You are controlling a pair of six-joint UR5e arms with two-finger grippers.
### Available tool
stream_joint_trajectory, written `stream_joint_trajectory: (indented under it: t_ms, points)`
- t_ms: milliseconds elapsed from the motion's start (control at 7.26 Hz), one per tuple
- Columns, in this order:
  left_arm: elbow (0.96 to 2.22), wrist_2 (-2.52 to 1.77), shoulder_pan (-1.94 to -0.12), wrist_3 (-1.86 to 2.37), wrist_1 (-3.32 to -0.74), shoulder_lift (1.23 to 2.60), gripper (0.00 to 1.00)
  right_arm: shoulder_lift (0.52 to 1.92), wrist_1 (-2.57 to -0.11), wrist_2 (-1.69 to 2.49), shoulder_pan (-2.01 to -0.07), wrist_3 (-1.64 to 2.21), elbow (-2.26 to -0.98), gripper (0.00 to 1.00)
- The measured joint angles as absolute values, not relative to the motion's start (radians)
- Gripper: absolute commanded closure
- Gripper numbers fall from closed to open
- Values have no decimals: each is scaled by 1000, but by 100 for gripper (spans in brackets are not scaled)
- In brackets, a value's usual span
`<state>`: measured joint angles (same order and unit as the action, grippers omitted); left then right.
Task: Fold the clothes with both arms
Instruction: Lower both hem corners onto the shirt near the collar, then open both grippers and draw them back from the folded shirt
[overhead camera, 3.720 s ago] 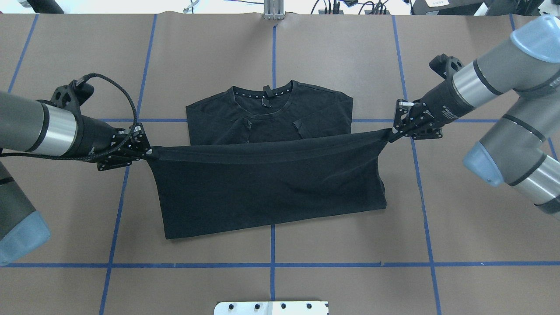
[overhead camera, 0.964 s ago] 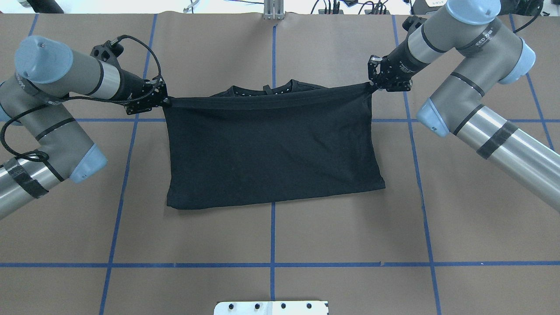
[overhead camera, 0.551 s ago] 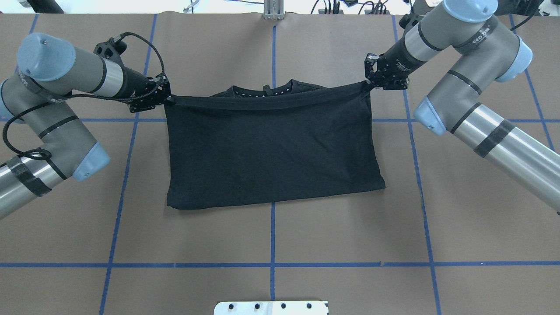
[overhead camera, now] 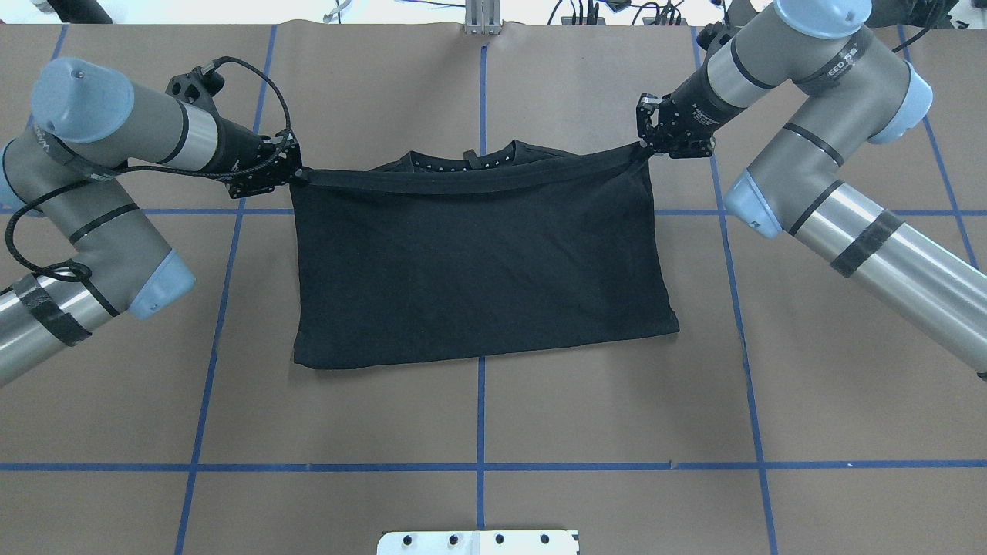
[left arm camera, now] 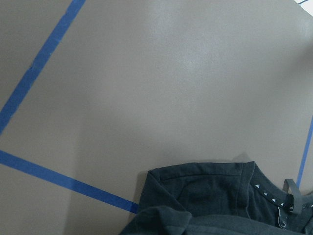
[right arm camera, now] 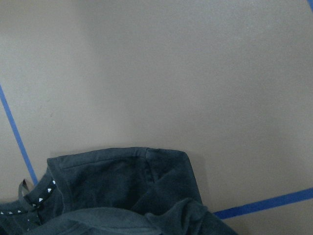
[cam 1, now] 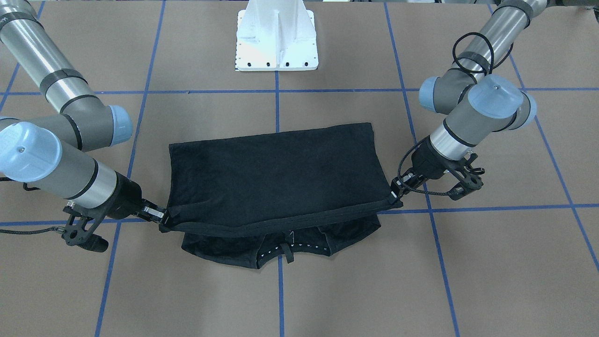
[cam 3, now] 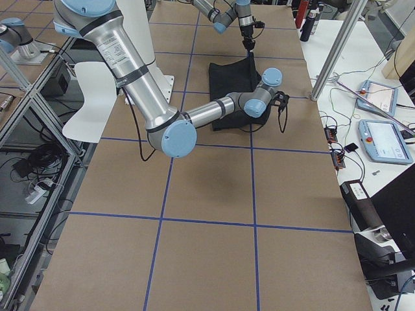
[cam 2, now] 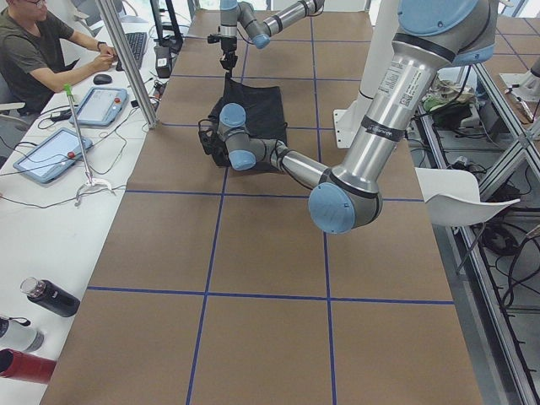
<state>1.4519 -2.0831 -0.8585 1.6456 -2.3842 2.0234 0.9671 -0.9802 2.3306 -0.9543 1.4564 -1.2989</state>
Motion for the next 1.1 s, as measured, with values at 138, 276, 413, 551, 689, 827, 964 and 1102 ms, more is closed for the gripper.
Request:
stream_joint_trajectory:
  t_ms: [138, 276, 413, 551, 689, 827, 964, 1102]
  points:
    - [1452, -2082, -858, 1642, -2384, 2024, 0, 968, -980, 2329, -956, 1456, -1299, 2]
    - [1452, -2080, -858, 1640, -2382, 2024, 0, 970, -981, 2327, -962, 1457, -1295, 1]
    - [1452, -2079, -859, 1640, -2380, 2023, 0, 971, -982, 2325, -970, 1456, -1290, 1]
    - [1452, -2078, -860, 1639, -2379, 2022, 0, 971, -981, 2325, -974, 1457, -1288, 1]
    - [1458, -2077, -863, 1639, -2378, 2022, 0, 975, -980, 2327, -975, 1458, -1291, 1]
    - [1471, -2078, -867, 1639, -2376, 2021, 0, 987, -980, 2327, -969, 1460, -1306, 1]
    - [1490, -2078, -870, 1640, -2373, 2018, 0, 1016, -980, 2323, -950, 1462, -1344, 1]
    - [1510, -2079, -872, 1643, -2371, 2014, 0, 1062, -982, 2314, -917, 1465, -1404, 1]
